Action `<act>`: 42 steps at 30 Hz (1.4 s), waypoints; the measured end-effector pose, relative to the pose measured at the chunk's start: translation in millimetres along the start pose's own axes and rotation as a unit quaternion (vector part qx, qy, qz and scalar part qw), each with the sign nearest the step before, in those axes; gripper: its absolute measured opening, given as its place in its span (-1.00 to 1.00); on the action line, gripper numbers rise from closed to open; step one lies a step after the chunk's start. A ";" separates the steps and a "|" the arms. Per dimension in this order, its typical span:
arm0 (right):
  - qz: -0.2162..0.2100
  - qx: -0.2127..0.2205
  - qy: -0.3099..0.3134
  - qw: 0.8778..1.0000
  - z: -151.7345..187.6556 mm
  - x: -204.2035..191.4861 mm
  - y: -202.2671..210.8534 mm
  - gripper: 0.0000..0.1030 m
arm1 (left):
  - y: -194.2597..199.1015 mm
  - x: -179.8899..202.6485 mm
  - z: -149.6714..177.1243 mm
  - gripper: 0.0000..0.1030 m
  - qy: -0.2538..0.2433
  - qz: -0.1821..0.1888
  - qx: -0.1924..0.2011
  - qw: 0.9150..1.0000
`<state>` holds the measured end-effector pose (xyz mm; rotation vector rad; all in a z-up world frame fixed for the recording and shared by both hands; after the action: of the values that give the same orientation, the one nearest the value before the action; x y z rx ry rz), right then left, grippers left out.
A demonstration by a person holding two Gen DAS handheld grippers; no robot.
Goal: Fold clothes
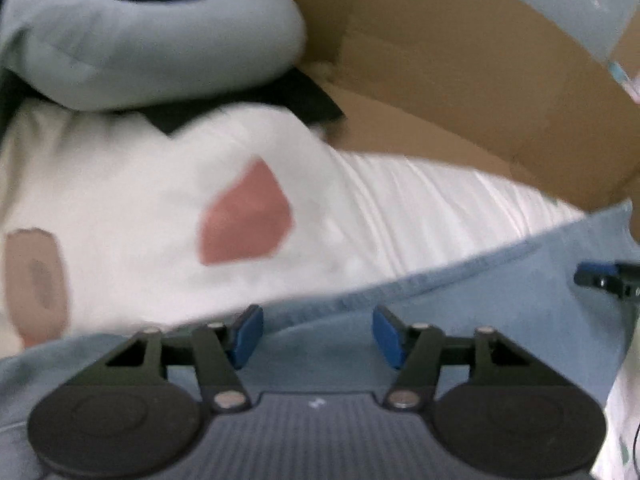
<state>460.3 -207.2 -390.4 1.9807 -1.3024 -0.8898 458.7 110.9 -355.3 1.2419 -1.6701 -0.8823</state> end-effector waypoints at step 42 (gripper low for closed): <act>-0.118 -0.034 0.334 0.934 -41.3 -50.2 -22.1 0.20 | -33.9 20.7 -7.7 -0.64 -0.235 0.117 -0.127 0.957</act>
<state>490.1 -148.0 -372.7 2.1382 -0.6451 -0.2895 475.1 81.8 -378.1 0.6727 -1.9442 -1.2640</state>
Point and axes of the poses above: each gripper's, at about its wrist camera, not at the fingertips, and y roughly against the way its jaws point, x to its right, z to its underside, the point moved 4 cm from there along -y, roughly the way its jaws point, and after that the axes turned 13 degrees about y, right-handed, at the moved point
